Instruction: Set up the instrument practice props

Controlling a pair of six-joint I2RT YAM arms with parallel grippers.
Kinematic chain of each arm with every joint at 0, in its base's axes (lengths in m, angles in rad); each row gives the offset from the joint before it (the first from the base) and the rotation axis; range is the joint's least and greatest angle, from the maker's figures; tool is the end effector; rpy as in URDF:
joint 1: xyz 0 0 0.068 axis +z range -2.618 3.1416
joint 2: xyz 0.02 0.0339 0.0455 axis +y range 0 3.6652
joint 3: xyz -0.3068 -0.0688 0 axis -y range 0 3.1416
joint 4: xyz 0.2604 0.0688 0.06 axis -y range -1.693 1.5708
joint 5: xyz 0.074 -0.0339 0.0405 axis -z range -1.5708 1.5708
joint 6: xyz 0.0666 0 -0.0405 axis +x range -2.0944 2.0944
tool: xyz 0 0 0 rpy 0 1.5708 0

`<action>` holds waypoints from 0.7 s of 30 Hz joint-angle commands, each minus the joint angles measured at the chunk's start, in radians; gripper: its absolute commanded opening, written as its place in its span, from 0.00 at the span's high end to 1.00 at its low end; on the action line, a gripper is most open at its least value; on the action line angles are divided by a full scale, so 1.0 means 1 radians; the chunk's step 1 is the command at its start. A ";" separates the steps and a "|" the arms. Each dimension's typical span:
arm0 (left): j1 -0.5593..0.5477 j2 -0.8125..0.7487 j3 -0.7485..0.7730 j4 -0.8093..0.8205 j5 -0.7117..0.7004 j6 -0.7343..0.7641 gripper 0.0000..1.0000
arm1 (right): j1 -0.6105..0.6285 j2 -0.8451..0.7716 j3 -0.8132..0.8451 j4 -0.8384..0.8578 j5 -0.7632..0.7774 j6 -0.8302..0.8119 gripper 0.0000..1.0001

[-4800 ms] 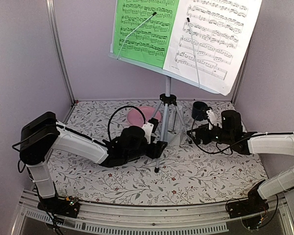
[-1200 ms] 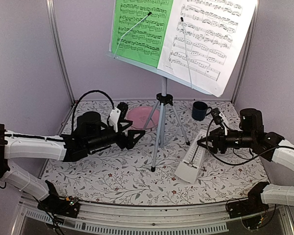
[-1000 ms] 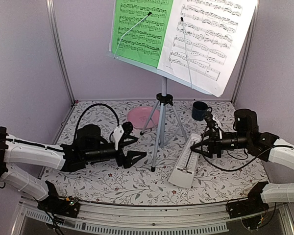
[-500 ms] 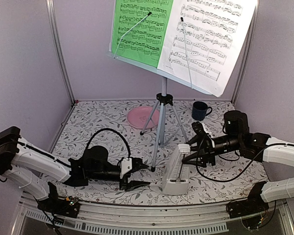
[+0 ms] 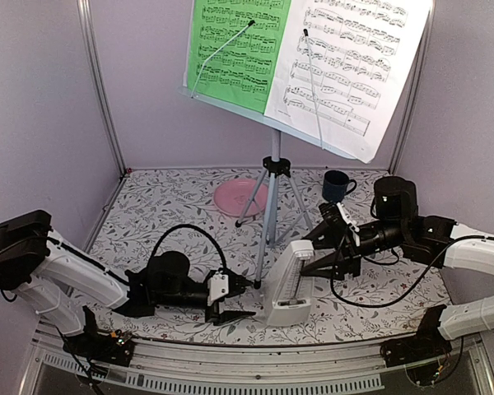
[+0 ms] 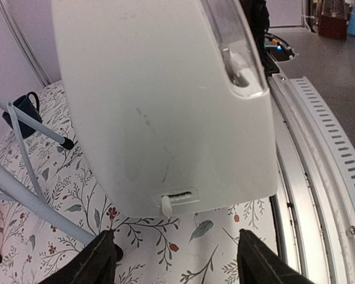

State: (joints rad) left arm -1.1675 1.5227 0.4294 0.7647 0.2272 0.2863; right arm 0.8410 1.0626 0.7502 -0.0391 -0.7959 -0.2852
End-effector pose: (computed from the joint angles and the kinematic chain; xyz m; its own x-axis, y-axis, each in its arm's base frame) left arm 0.1077 -0.2907 0.1714 0.1552 0.3374 -0.9285 0.9757 0.0949 0.1976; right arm 0.1313 0.2182 0.3171 0.0523 -0.2368 -0.9701 -0.9941 -0.1043 -0.0281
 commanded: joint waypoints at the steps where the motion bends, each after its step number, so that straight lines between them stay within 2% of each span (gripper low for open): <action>1: -0.025 -0.011 -0.002 0.079 0.003 -0.020 0.27 | 0.016 -0.030 0.057 0.066 -0.008 -0.021 0.79; 5: -0.043 -0.014 -0.008 0.097 -0.011 -0.068 0.13 | 0.017 -0.033 0.057 0.071 0.037 -0.025 0.80; 10: -0.059 0.030 0.002 0.143 -0.027 -0.116 0.01 | 0.018 -0.029 0.054 0.104 0.066 -0.002 0.80; 21: -0.063 0.114 0.040 0.188 -0.071 -0.196 0.01 | 0.018 -0.043 0.049 0.119 0.060 0.011 0.80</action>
State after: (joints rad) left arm -1.2175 1.6157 0.4427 0.9012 0.1856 0.1307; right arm 0.8513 1.0599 0.7528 -0.0341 -0.7181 -0.2859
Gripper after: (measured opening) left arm 0.994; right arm 0.546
